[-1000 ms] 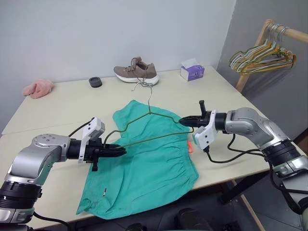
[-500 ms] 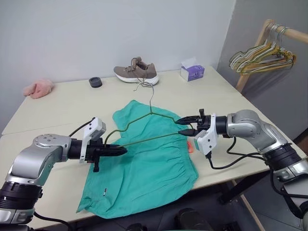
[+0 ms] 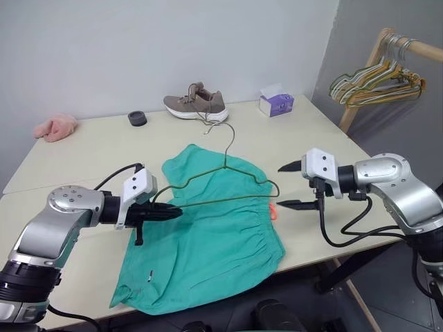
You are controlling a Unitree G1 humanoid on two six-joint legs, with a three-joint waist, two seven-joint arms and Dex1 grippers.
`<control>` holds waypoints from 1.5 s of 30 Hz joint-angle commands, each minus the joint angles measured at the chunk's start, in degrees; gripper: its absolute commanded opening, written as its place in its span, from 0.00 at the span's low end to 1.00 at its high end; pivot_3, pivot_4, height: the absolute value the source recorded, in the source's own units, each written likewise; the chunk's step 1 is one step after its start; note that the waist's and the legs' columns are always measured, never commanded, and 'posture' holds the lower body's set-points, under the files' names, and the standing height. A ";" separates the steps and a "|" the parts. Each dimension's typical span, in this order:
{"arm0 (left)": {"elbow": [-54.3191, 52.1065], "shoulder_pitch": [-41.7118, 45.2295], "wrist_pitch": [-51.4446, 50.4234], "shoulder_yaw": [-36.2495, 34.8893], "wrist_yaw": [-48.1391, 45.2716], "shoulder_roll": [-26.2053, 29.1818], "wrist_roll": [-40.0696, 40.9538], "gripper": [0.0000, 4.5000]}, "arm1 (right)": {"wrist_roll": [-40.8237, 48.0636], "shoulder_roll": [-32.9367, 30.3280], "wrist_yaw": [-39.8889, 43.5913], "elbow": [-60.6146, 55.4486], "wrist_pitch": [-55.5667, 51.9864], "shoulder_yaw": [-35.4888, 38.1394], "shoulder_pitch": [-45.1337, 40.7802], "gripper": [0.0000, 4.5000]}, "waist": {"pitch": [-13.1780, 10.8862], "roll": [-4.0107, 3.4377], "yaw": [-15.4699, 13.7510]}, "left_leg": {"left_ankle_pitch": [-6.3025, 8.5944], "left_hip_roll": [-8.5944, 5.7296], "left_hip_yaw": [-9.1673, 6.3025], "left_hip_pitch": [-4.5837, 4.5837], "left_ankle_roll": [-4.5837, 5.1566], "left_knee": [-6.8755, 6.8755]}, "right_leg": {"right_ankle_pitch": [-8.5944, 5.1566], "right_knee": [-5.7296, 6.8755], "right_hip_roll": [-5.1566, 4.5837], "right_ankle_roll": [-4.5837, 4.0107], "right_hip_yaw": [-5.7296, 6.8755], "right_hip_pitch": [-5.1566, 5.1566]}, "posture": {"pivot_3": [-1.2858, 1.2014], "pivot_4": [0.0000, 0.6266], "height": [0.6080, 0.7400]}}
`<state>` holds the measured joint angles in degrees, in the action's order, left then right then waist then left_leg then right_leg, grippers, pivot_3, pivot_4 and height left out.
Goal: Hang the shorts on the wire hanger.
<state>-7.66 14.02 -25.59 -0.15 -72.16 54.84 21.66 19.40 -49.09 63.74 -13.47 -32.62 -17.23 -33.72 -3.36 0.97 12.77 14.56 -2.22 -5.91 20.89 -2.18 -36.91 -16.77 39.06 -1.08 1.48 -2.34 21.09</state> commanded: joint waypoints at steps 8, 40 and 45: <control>-4.38 0.36 3.22 -0.02 -0.80 1.49 -1.91 0.00 | -6.42 7.17 -3.00 5.31 -10.08 -6.98 -7.92 0.99 | -0.01 -0.01 -0.22 | 0.00 -0.03 0.06 0.04 0.00 0.00 | 0.01 -0.04 -0.02 0.04 -0.03 0.05 | 0.43 0.00 1.00; -4.85 0.72 2.48 -1.18 0.22 0.30 -0.35 0.00 | -9.07 9.77 3.92 11.96 -10.74 -9.41 -9.51 0.86 | -0.05 -0.05 -1.50 | 0.03 -0.05 0.02 0.11 0.01 0.03 | 0.04 -0.06 -0.07 0.07 0.03 0.10 | 0.43 0.00 1.00; -5.10 0.86 2.02 -1.13 0.11 0.17 0.15 0.00 | -9.72 10.90 4.64 12.41 -11.38 -10.18 -9.77 0.47 | -0.05 -0.05 -1.49 | 0.02 -0.05 0.03 0.11 0.01 0.01 | 0.04 -0.06 -0.07 0.07 0.02 0.09 | 0.43 0.00 1.00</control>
<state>-11.20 13.49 -23.49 -0.11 -72.05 54.92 20.34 10.09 -38.44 67.72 -0.17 -44.17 -27.58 -41.78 -3.41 0.92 11.29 14.59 -2.27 -5.88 21.00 -2.17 -36.91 -16.73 39.00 -1.15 1.55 -2.32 21.18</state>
